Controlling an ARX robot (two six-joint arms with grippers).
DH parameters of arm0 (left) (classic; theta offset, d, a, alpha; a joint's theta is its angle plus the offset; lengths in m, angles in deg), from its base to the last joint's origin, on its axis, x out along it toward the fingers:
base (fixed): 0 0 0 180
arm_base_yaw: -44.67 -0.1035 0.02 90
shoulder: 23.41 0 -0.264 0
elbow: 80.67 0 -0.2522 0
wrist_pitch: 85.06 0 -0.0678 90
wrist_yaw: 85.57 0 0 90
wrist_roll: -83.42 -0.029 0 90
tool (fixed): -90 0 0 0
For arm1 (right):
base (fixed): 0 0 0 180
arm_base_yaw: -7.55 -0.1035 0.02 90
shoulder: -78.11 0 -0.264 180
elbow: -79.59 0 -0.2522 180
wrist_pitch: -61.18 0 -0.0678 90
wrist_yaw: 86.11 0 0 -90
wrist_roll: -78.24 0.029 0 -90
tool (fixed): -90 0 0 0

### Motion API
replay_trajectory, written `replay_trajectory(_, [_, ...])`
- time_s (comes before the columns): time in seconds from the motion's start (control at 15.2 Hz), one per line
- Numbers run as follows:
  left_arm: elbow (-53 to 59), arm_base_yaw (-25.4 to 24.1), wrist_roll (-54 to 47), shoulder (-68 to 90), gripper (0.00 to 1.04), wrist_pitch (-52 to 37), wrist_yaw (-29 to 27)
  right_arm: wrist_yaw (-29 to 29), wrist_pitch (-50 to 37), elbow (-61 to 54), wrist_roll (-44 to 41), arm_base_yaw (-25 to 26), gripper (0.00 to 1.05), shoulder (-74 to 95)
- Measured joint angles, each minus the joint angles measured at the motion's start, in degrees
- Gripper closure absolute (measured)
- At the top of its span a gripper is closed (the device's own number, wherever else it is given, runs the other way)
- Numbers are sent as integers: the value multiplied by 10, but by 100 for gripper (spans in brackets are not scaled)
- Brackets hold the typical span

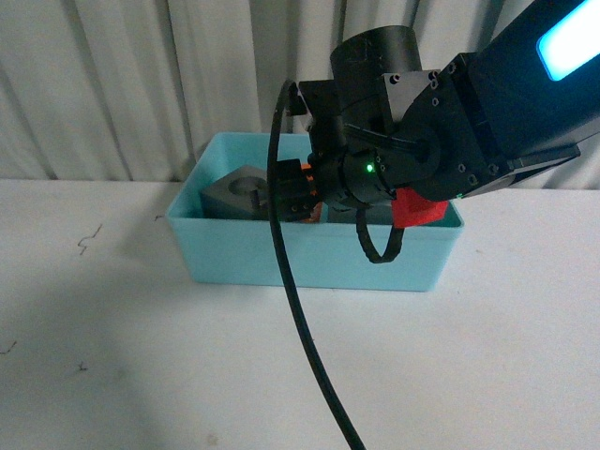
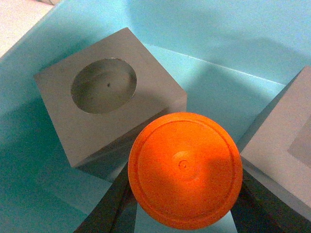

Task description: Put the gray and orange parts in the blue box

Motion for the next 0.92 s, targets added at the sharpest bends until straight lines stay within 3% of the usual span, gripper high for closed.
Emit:
replay_trajectory(0.07, [0,0,0,0,7,0,0,0,1,0,0,0,54,0])
replay_trajectory(0.39, [0,0,0,0,7,0,0,-5,-15,0,5,0,4,0])
replay_trajectory(0.66, [0,0,0,0,7,0,0,-2,-82,-70,5,4,6,-84])
replay_trajectory(0.92, [0,0,0,0,7,0,0,53,-123,-310,8,42,6,-403])
